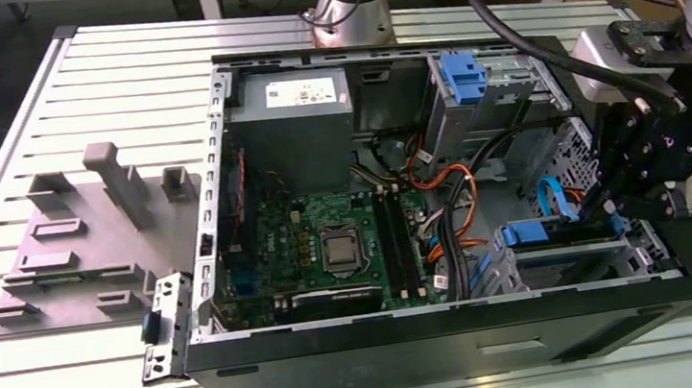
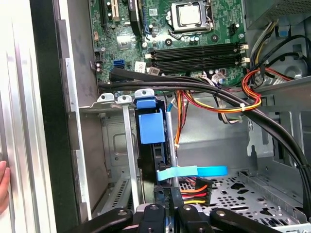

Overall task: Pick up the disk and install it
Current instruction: 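Insert the second disk wire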

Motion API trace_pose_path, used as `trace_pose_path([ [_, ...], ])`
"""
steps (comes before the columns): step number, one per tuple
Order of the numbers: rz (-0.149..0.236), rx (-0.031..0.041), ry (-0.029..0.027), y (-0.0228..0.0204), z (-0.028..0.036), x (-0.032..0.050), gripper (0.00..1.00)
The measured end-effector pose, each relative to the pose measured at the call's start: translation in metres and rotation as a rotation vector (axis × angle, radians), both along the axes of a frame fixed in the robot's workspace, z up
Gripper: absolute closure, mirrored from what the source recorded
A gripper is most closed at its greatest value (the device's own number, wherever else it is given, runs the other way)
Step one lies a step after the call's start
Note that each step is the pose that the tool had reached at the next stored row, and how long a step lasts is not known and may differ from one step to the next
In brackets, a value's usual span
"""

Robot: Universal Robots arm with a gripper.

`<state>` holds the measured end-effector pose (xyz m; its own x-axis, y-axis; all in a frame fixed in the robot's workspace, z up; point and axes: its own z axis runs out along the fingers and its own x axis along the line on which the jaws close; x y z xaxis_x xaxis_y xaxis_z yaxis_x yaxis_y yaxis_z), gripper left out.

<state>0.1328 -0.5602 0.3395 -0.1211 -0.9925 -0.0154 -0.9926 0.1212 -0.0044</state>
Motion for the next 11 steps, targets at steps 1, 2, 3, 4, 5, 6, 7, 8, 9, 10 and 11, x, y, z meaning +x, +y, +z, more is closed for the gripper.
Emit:
trace_pose_path([
  [1, 0.004, -0.0001, 0.0000, 0.0001, -0.0003, 0.0000, 0.84],
  [2, 0.009, -0.0002, 0.0000, 0.0002, -0.0006, 0.0000, 0.84],
  [3, 0.013, -0.0003, 0.0000, 0.0003, -0.0007, 0.0000, 0.84],
  [4, 0.017, -0.0002, 0.0000, 0.0005, -0.0010, 0.0000, 0.84],
  [5, 0.020, -0.0003, 0.0000, 0.0007, -0.0012, 0.0000, 0.84],
  [6, 0.023, -0.0005, 0.0000, 0.0007, -0.0013, 0.0000, 0.84],
  [7, 0.025, -0.0006, 0.0000, 0.0007, -0.0013, 0.0000, 0.84],
  [8, 0.027, -0.0006, 0.0000, 0.0007, -0.0013, 0.0000, 0.84],
  [9, 0.027, -0.0005, 0.0000, 0.0007, -0.0013, 0.0000, 0.84],
  [10, 0.028, -0.0005, 0.0000, 0.0007, -0.0015, 0.0000, 0.84],
  [11, 0.034, -0.0005, 0.0000, 0.0007, -0.0016, 0.0000, 0.84],
])
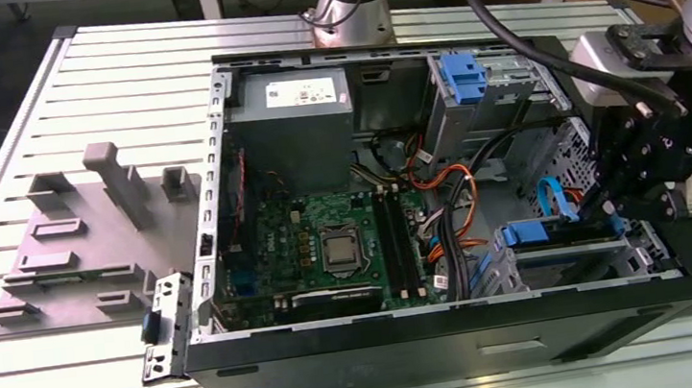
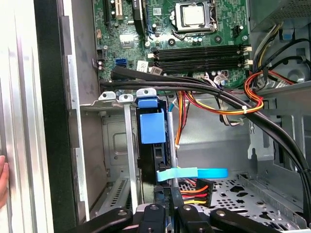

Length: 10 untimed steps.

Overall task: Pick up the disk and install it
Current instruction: 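Insert the second disk wire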

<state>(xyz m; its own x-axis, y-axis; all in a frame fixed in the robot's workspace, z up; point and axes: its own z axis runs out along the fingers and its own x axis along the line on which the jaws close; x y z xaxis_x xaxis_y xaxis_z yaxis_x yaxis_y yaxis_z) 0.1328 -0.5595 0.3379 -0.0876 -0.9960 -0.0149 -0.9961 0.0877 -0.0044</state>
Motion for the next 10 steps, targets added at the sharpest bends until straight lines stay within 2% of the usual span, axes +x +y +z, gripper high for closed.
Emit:
trace_pose_path([
  [6, 0.056, -0.0002, 0.0000, 0.0000, -0.0009, 0.0000, 0.84],
  [10, 0.059, -0.0003, 0.0000, 0.0000, -0.0016, 0.0000, 0.84],
])
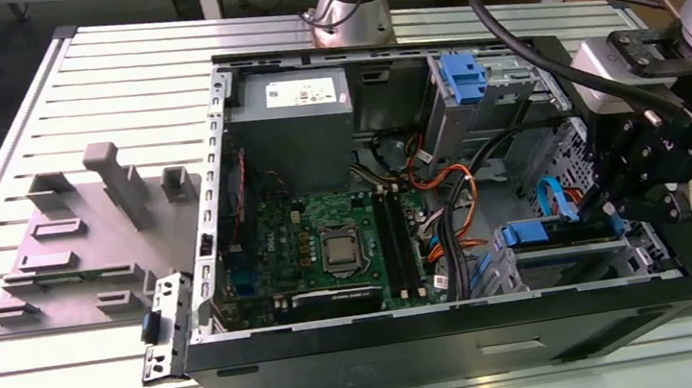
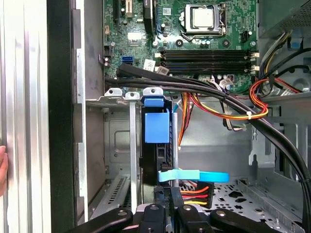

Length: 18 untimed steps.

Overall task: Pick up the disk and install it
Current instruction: 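Insert the second disk wire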

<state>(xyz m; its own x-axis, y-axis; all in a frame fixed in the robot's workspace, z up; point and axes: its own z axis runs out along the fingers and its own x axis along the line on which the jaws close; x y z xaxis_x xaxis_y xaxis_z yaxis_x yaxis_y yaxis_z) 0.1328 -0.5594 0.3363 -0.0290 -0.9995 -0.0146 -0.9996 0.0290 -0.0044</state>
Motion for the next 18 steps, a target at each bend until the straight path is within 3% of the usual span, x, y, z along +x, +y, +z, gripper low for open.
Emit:
trace_pose_path([
  [18, -0.002, -0.0003, 0.0000, -0.0007, -0.0034, -0.0007, 0.84],
])
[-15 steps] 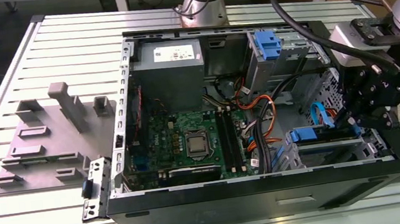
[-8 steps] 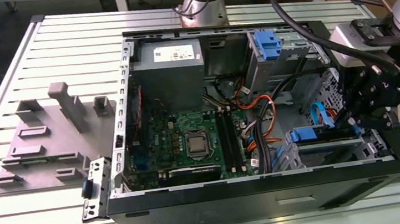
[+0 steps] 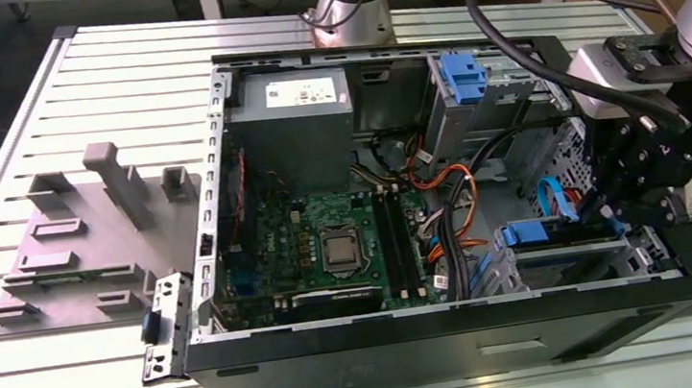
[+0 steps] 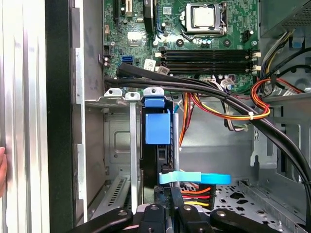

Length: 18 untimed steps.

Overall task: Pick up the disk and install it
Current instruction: 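Insert the second disk wire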

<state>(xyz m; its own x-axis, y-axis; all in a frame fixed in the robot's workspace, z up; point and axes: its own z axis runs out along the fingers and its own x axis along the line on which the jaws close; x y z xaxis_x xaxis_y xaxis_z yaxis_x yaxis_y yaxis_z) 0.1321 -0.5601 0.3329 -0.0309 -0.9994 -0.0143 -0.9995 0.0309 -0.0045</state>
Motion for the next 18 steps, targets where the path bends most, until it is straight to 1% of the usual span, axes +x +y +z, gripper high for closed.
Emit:
trace_pose_path([
  [3, -0.001, 0.0000, 0.0000, 0.0000, -0.0012, -0.0002, 0.84],
  [7, -0.001, -0.0001, 0.0000, 0.0000, -0.0012, -0.0002, 0.84],
  [11, -0.001, 0.0001, 0.0000, 0.0000, -0.0036, -0.0002, 0.84],
  [18, -0.001, -0.0004, 0.0000, 0.0000, -0.0049, -0.0002, 0.84],
])
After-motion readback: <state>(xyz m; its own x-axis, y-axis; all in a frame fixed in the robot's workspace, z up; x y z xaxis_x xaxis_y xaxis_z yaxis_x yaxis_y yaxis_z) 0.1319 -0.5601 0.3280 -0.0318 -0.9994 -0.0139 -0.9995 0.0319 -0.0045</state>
